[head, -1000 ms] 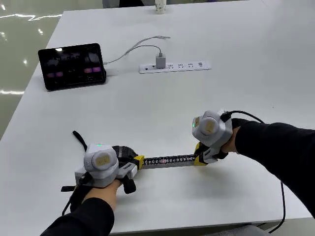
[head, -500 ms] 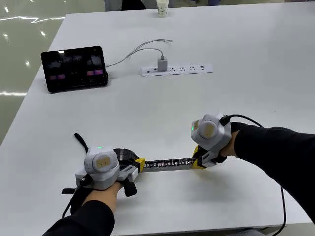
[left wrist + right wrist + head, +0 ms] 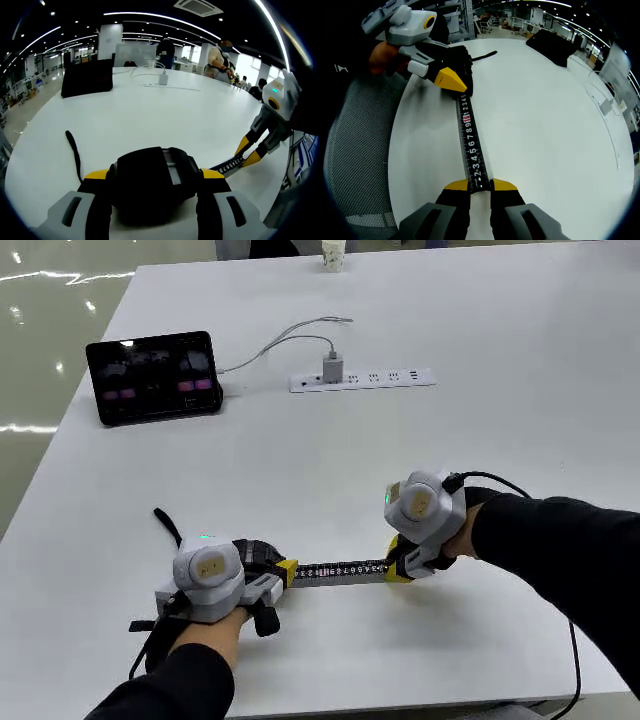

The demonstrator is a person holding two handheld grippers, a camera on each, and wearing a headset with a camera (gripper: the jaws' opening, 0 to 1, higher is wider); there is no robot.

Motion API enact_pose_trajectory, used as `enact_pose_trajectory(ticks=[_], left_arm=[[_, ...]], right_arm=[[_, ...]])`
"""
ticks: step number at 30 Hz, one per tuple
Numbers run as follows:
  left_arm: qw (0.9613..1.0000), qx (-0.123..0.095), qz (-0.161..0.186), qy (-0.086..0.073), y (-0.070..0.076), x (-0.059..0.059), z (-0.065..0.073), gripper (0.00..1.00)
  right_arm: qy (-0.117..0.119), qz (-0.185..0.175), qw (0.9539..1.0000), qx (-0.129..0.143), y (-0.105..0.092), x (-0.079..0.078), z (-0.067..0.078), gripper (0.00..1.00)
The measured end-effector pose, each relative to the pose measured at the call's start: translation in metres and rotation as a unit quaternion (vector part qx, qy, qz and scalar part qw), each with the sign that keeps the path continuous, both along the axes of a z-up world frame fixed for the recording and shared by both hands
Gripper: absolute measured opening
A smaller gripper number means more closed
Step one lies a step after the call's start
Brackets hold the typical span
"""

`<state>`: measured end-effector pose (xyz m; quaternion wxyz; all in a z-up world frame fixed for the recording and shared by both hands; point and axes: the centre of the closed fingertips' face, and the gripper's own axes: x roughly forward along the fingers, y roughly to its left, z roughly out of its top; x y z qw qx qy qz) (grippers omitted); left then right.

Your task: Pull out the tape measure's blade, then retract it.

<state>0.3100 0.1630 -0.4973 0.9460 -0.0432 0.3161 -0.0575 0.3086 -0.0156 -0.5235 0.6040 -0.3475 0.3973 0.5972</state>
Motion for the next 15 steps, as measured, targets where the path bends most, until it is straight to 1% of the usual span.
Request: enact_pose_trajectory(ticks=[15], left_arm=[[1.0000, -0.001, 0.000, 0.001, -0.0005, 0.0002, -0.0001, 0.64]], right_arm=[[0.001, 0.000, 1.0000, 0.004, 0.0071, -0.0005, -0.0008, 0.11]])
